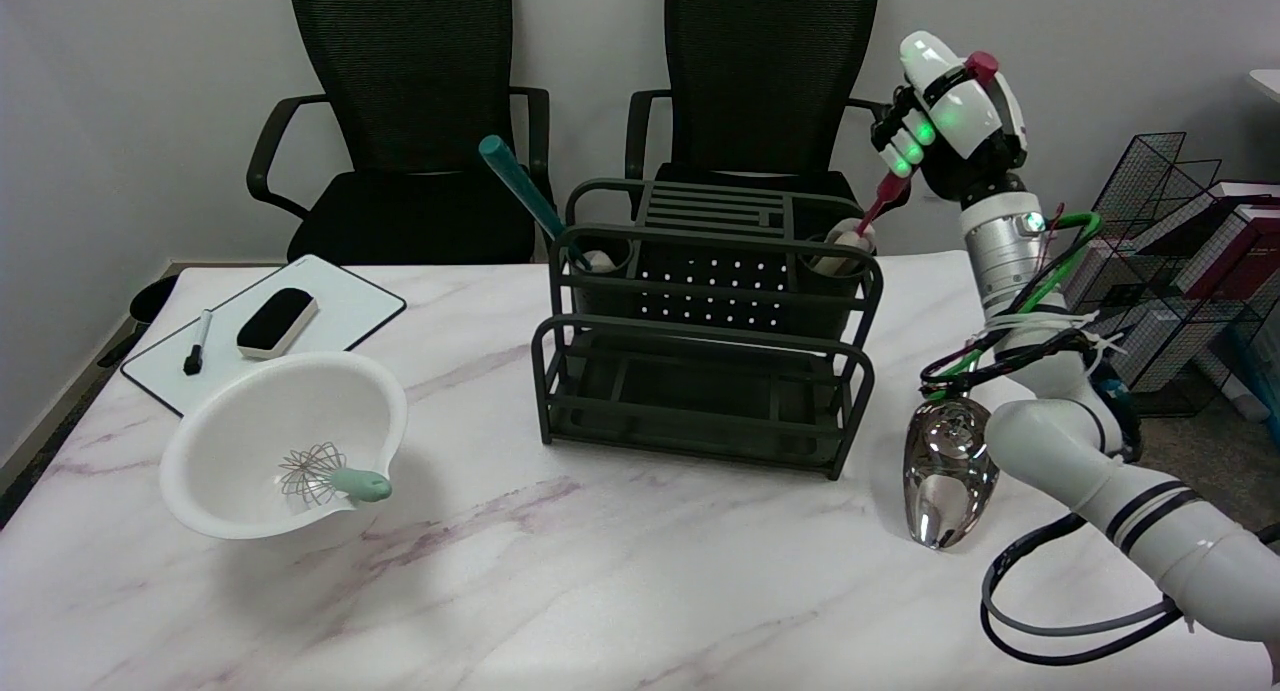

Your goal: Pick up the pink sponge bottle brush.

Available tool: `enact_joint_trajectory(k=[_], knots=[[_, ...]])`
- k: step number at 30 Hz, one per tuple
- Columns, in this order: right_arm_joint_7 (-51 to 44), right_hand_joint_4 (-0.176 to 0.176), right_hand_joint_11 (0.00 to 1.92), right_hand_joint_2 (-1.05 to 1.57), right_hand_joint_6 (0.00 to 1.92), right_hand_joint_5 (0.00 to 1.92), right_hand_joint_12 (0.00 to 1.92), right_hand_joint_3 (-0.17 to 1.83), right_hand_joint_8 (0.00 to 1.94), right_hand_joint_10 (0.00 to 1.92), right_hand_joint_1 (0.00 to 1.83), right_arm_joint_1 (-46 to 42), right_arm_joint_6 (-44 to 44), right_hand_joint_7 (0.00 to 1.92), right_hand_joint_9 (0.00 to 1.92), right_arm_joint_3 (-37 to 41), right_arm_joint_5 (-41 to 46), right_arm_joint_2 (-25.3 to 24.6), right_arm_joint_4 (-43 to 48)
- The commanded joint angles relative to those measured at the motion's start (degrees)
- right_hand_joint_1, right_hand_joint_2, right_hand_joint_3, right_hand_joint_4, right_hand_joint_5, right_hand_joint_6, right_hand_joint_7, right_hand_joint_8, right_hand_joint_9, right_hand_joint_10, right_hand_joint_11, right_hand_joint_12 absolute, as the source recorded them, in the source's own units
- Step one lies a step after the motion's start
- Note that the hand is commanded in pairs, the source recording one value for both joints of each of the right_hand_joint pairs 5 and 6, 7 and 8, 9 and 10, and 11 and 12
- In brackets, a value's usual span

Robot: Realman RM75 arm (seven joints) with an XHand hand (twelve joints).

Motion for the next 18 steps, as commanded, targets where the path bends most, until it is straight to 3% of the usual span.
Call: enact_joint_trajectory(k=[1, 18], knots=[[0.94, 0.0, 1.92, 1.57, 1.92, 1.92, 1.92, 0.55, 1.92, 1.92, 0.93, 0.88, -0.21, 1.92, 1.92, -1.16, 0.22, 0.1, 4.34], [2.87, 0.0, 1.92, 1.57, 1.92, 1.92, 1.92, 0.61, 1.92, 1.92, 0.89, -0.16, -0.25, 1.92, 1.92, -3.73, 2.58, 0.02, 8.14]])
